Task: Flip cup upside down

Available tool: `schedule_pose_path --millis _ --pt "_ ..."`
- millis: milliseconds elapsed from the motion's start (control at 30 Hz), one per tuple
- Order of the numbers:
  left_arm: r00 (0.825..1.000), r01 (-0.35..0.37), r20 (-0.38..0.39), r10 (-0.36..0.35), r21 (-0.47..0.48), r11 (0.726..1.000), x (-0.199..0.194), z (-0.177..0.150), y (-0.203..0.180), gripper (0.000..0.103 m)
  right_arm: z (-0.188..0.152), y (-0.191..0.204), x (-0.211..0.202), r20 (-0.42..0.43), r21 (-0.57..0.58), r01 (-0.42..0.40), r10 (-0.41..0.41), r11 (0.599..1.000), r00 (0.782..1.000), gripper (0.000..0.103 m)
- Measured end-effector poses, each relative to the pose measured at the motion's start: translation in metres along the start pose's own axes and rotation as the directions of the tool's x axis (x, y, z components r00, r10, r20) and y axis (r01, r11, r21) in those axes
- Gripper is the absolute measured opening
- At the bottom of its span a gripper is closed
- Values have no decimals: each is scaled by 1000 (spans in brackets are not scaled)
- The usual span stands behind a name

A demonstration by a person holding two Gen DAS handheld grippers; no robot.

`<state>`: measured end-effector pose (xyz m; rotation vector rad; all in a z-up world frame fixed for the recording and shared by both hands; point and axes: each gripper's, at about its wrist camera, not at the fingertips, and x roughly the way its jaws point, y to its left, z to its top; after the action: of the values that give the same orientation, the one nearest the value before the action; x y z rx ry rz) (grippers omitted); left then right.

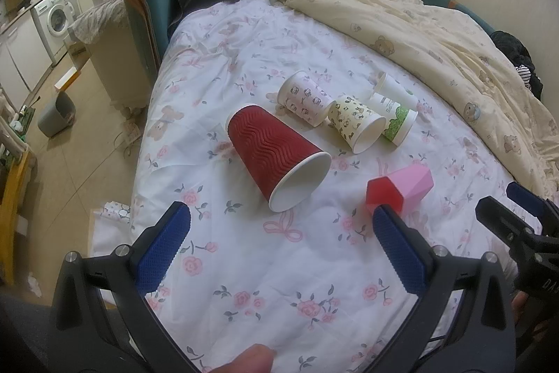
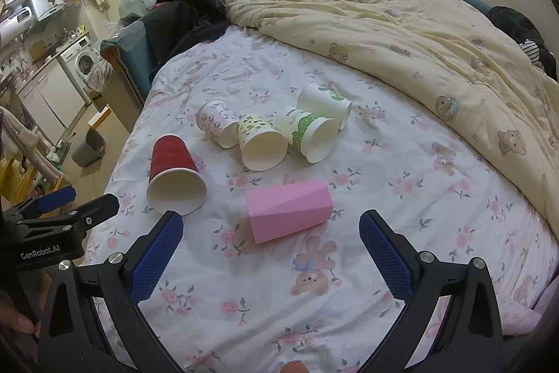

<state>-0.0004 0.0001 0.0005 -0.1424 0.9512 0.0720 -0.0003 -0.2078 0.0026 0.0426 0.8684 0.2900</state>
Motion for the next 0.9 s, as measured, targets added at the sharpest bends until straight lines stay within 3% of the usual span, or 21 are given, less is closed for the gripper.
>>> schedule_pose_path --millis 900 --pt "1000 3 -7 -3 -3 1000 -2 -7 10 103 0 -5 0 -4 25 2 -2 1000 1000 103"
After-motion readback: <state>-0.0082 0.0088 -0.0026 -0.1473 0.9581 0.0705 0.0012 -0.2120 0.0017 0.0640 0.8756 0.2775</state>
